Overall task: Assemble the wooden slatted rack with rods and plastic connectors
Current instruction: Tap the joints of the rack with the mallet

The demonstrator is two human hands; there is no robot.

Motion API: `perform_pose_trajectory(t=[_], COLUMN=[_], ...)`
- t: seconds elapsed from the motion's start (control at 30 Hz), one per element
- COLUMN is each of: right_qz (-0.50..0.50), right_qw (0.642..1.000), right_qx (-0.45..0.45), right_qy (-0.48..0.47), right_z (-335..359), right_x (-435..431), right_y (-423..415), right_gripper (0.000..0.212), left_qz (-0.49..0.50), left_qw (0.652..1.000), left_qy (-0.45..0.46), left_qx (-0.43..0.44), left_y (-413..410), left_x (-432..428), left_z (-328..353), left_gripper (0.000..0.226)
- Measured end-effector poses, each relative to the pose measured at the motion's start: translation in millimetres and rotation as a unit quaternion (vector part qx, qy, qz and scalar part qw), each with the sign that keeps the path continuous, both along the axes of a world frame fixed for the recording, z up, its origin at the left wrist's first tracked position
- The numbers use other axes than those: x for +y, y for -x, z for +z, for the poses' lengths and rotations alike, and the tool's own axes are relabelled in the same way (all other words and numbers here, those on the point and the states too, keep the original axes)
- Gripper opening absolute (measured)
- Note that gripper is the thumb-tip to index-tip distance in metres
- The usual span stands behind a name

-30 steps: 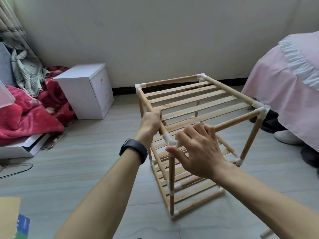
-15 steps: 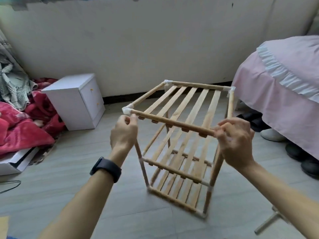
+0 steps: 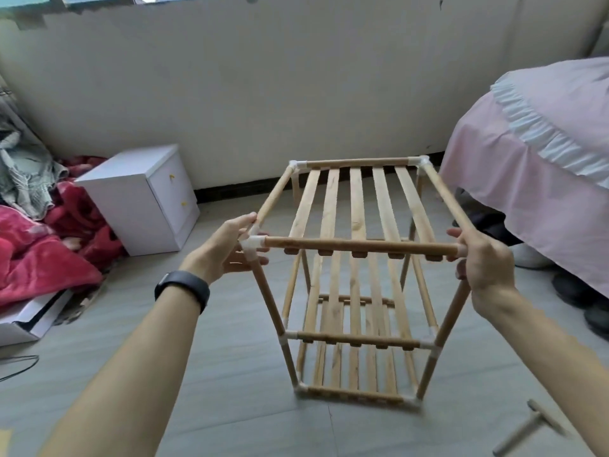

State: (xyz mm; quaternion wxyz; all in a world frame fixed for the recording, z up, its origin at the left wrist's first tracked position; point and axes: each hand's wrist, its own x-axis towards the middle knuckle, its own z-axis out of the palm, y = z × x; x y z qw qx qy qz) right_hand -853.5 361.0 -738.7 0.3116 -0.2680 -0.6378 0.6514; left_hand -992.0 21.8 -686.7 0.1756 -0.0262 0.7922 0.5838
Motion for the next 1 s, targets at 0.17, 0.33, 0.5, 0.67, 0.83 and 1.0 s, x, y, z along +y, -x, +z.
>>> perform_pose_trajectory(t=[0.17, 0.33, 0.5, 0.67, 0.83, 1.0], right_qz=[-0.009, -0.018, 0.006, 0.058, 0.037, 0.043], right_qw=[1.000, 1.000, 1.000, 0.998, 0.999, 0.999], right_qx=[-0.010, -0.014, -0.007, 0.009, 0.017, 0.002], right_qy=[-0.005, -0.007, 0.000, 0.001, 0.014, 0.006], right_z=[3.7, 0.6, 1.4, -1.2, 1.5, 5.6], right_x=[2.2, 7.2, 14.1, 38.8, 47.1, 40.2], right_y=[21.6, 31.3, 38.2, 36.2, 35.2, 38.7], right_gripper=[0.028, 0.026, 0.023, 0.024, 0.018, 0.026], left_qz=[0.025, 0.150, 0.156, 0.150, 0.157, 0.172], left_qw=[0.998, 0.986, 0.986, 0.985, 0.984, 0.982], left_qy=[-0.045, 0.006, -0.017, 0.009, 0.005, -0.034], left_qx=[-0.045, 0.069, 0.057, 0.084, 0.086, 0.075], left_y=[-8.9, -7.2, -1.5, -5.7, -9.4, -7.8], left_x=[18.0, 36.8, 41.5, 64.9, 82.0, 74.7], left_z=[-0.1, -8.7, -11.4, -15.3, -18.5, -16.5], left_gripper=[0.048, 0.023, 0.025, 0.030, 0.036, 0.033])
